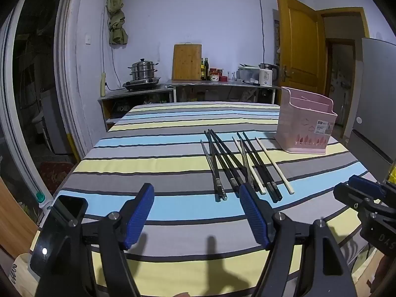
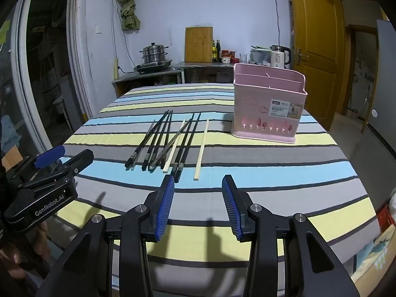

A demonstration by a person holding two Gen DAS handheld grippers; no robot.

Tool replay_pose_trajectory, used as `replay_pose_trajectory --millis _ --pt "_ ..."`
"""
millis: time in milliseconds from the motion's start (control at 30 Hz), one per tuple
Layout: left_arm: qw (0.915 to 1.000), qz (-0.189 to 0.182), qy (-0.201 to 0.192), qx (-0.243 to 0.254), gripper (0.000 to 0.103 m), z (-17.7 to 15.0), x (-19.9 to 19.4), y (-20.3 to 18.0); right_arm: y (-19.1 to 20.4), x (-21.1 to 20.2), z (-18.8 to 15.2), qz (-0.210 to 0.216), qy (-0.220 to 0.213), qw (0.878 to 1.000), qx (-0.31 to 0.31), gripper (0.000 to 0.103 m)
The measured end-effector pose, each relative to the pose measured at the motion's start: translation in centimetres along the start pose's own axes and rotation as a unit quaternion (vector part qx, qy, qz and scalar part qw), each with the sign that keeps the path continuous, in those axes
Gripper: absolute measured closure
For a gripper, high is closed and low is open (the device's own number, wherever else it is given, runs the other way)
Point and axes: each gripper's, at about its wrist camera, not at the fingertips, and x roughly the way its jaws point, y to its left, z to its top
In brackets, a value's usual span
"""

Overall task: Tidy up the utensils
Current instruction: 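Move both tools toward the row of chopsticks on the table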

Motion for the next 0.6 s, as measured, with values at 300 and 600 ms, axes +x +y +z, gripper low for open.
replay_pose_trajectory --millis 300,600 --pt "1.0 0.001 0.002 -0.002 0.029 -0.02 -0.3 0.07 -0.1 -0.04 -0.15 0.0 0.001 1.0 0.002 0.061" --pt "1.0 -0.001 0.005 -0.001 0.029 -0.33 -0.05 -0.47 -0.29 0.06 -0.37 0.0 0.003 1.0 0.003 0.061"
